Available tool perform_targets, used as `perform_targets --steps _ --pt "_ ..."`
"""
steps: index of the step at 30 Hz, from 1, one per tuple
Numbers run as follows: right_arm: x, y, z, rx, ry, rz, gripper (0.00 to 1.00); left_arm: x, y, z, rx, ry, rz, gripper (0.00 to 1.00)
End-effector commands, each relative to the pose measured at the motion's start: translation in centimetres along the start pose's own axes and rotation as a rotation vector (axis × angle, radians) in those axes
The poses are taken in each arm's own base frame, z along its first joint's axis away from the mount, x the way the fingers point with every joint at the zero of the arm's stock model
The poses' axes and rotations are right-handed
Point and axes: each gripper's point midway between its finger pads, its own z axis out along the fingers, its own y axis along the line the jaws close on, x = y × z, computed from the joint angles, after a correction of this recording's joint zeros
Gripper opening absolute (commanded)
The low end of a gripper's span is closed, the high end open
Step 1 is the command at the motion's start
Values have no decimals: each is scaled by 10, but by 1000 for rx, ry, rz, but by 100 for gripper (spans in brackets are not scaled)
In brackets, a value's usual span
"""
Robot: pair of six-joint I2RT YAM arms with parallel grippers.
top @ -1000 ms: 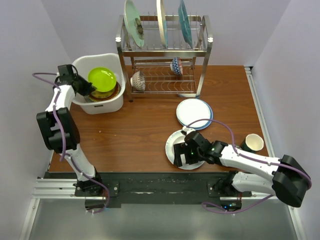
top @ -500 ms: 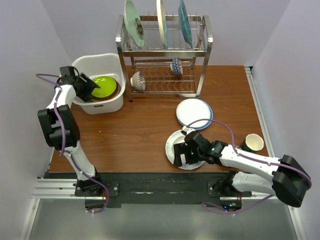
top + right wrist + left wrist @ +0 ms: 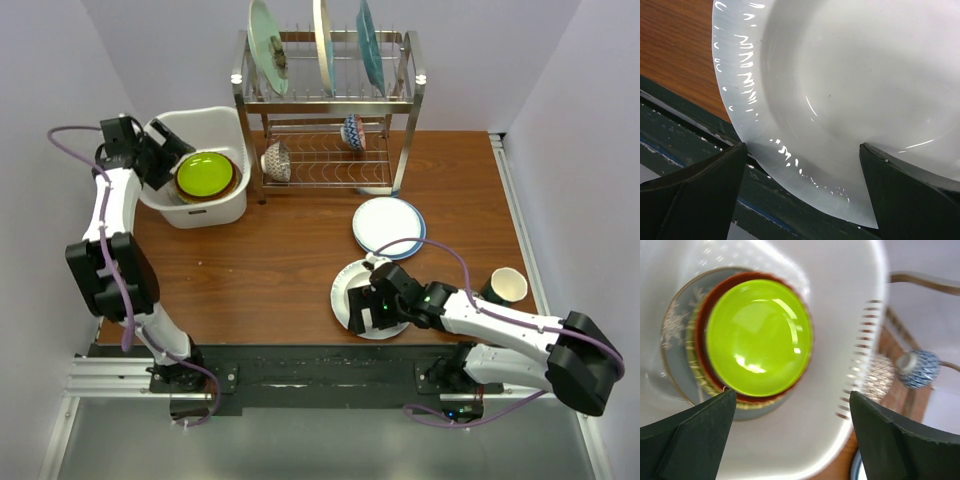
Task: Place the plates into the plastic bin on the countertop
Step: Place the plate in the plastic bin, then pick up the plate at the center of the board.
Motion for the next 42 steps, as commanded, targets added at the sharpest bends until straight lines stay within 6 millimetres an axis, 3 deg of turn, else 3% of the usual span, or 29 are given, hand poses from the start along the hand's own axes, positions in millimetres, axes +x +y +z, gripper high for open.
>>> perform_targets --steps 1,6,12,15,20,28,33,42 --pt "13 -7 -8 29 53 13 99 -34 -66 -71 213 -142 96 100" --pt "4 0 -18 14 31 5 99 -9 -82 -98 310 -94 127 100" --pt "-6 10 -32 -15 6 4 99 46 -87 -128 364 -34 188 100" --pt "-11 13 -39 -27 -14 5 99 78 -88 -133 374 14 219 100" --pt "-16 21 -54 -55 -27 13 99 130 -91 -135 393 110 270 100" --pt "-28 32 -77 -96 -75 28 99 212 -70 -133 408 279 294 99" --pt "-33 38 -86 -122 -89 34 99 281 -66 -130 423 411 324 98" --pt "-40 42 -98 -131 -112 34 99 392 -76 -124 431 619 417 95"
